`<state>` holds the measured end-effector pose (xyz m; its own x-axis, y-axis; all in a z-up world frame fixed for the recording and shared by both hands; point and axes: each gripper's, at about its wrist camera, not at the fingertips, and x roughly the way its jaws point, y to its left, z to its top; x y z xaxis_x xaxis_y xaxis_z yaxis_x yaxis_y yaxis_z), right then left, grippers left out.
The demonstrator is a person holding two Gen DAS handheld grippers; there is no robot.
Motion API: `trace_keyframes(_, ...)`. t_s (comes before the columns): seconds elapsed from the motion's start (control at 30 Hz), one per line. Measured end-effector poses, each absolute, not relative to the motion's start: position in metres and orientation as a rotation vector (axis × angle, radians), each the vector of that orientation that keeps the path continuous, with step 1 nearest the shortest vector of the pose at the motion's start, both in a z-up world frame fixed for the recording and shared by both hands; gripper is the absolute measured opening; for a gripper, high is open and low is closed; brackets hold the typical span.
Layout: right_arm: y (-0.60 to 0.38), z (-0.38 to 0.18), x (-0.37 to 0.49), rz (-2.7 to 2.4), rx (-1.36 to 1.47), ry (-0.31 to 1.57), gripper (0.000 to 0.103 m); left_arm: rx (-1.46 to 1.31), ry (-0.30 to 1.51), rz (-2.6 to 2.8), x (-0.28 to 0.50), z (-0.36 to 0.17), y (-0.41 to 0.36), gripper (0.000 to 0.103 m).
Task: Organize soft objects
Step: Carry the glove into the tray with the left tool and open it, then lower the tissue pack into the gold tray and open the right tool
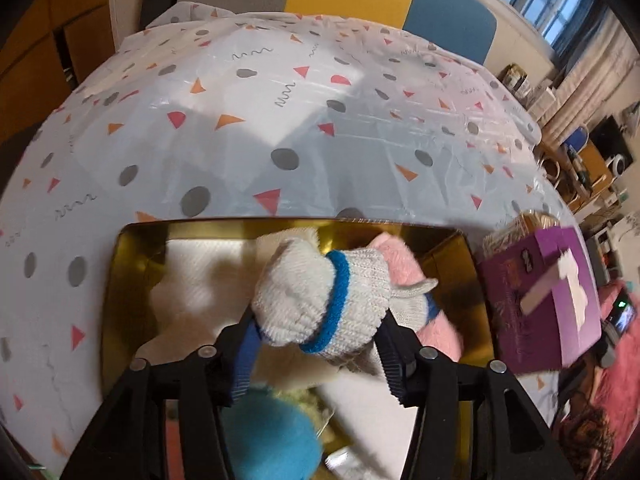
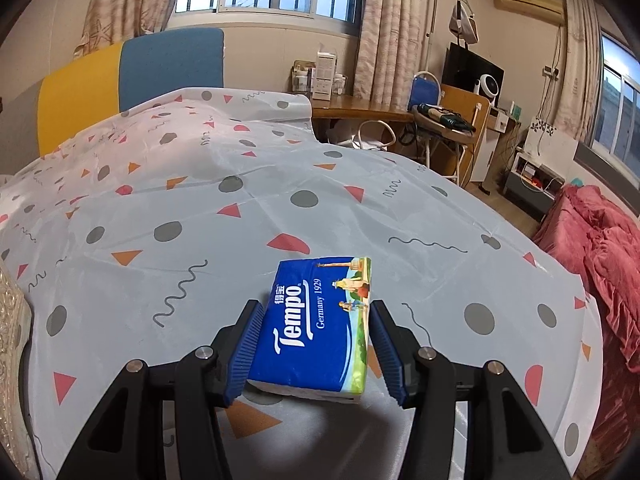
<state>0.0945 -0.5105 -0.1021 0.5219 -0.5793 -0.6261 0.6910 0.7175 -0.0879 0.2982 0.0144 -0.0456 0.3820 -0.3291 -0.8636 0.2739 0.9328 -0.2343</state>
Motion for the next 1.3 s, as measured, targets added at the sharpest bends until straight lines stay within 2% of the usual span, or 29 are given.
trace_keyframes(0.03,-0.511,-0.103,0.096,-0.766,0.178,0.686,0.055,-0.068,1.117,-0.405,0.3,-0.049,0.011,0.061)
trace_keyframes(0.1,-0.511,-0.104,0.098,-0.765,0.176,0.699,0.055,-0.076,1.113,-0.412,0.304,-0.053,0.006,0.075)
trace_keyframes(0.4,-0.514,-0.098,0.086,-0.768,0.215,0.633,0.055,-0.163,0.943,-0.366,0.27,-0.012,0.03,0.087)
trace_keyframes(0.67,-0.48,-0.061,0.053,-0.656,0.236,0.55,0.055,-0.247,0.826,-0.279,0.197,0.002,0.08,0.095)
trace_keyframes(0.97,-0.368,0.024,0.02,-0.354,0.231,0.372,0.055,-0.251,0.802,-0.222,0.145,-0.007,0.115,0.095)
trace_keyframes(1.13,-0.275,0.045,0.021,-0.065,0.141,0.393,0.055,-0.233,0.82,-0.124,0.121,-0.009,0.137,0.099)
trace_keyframes(1.3,-0.183,0.033,0.041,0.22,0.109,0.502,0.055,-0.13,0.781,-0.064,0.094,-0.008,0.14,0.103)
